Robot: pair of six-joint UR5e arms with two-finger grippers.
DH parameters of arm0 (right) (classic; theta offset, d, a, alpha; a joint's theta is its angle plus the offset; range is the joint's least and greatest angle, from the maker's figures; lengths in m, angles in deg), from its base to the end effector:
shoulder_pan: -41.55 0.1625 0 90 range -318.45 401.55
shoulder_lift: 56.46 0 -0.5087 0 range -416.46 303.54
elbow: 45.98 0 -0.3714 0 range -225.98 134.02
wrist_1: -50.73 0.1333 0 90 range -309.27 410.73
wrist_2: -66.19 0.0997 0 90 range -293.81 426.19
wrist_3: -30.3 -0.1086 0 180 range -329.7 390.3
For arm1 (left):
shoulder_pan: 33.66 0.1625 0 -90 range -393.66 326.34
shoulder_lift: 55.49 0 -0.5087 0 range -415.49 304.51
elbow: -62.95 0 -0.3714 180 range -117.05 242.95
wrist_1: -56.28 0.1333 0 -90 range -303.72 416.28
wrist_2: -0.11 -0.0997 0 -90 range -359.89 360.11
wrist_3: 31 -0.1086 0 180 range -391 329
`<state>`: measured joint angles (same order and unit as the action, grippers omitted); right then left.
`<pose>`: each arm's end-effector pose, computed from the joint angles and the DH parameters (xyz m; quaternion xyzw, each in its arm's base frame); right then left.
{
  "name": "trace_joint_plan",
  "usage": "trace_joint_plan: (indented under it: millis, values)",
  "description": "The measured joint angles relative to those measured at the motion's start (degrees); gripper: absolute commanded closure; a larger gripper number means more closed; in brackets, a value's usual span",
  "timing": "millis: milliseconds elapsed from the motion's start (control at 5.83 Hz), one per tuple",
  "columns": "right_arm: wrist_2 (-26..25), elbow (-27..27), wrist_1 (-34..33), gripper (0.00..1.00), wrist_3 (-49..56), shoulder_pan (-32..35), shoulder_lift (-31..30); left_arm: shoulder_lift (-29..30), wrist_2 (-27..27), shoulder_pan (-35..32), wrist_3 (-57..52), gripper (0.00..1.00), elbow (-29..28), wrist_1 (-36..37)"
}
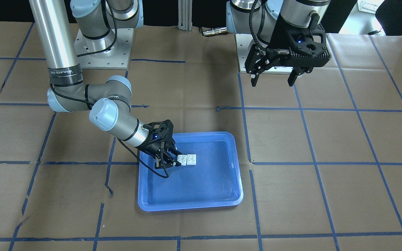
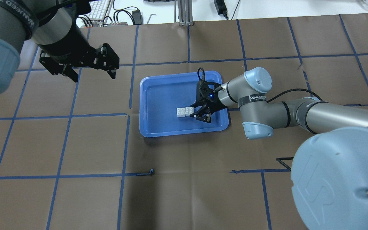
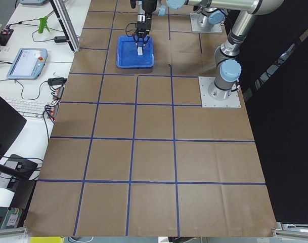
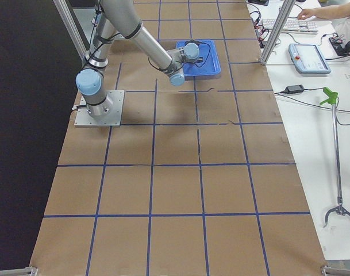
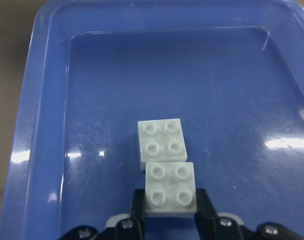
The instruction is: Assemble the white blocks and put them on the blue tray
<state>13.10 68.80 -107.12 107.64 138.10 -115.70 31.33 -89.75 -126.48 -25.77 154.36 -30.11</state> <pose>0.2641 -0.5598 0.2298 -0.6556 0.6788 -0.2652 0.1977 -0.1557 -0.4453 0.5831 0.0209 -0.9987 0.0467 0.0045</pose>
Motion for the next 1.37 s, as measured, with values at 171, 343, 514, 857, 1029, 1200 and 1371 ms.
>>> trace_joint_plan:
  millis: [171,343,514,857,1029,1200,1371]
  values:
    - [0.0,0.0,0.0,0.71,-0.1,0.2,0.0,-0.1,0.0,0.0,0.0,0.01,0.0,0.0]
    - [0.0,-0.1,-0.1,0.70,-0.2,0.3,0.1,-0.1,-0.1,0.0,-0.4,0.01,0.1,0.0]
    - [0.1,-0.1,-0.1,0.70,-0.1,0.3,0.1,-0.1,-0.1,0.0,-0.8,0.01,0.1,0.0]
    - [0.1,-0.1,0.0,0.70,-0.1,0.3,0.2,-0.2,-0.1,0.0,-1.2,0.01,0.1,0.1]
    - [0.1,0.0,0.0,0.70,-0.2,0.3,0.2,-0.2,-0.1,0.0,-1.2,0.01,0.2,0.1]
    - [0.1,0.0,0.0,0.69,-0.2,0.3,0.1,-0.2,0.0,0.0,-1.1,0.01,0.2,0.1]
    - [0.2,0.0,0.0,0.69,-0.3,0.3,0.2,-0.2,0.0,0.0,-1.1,0.01,0.2,0.1]
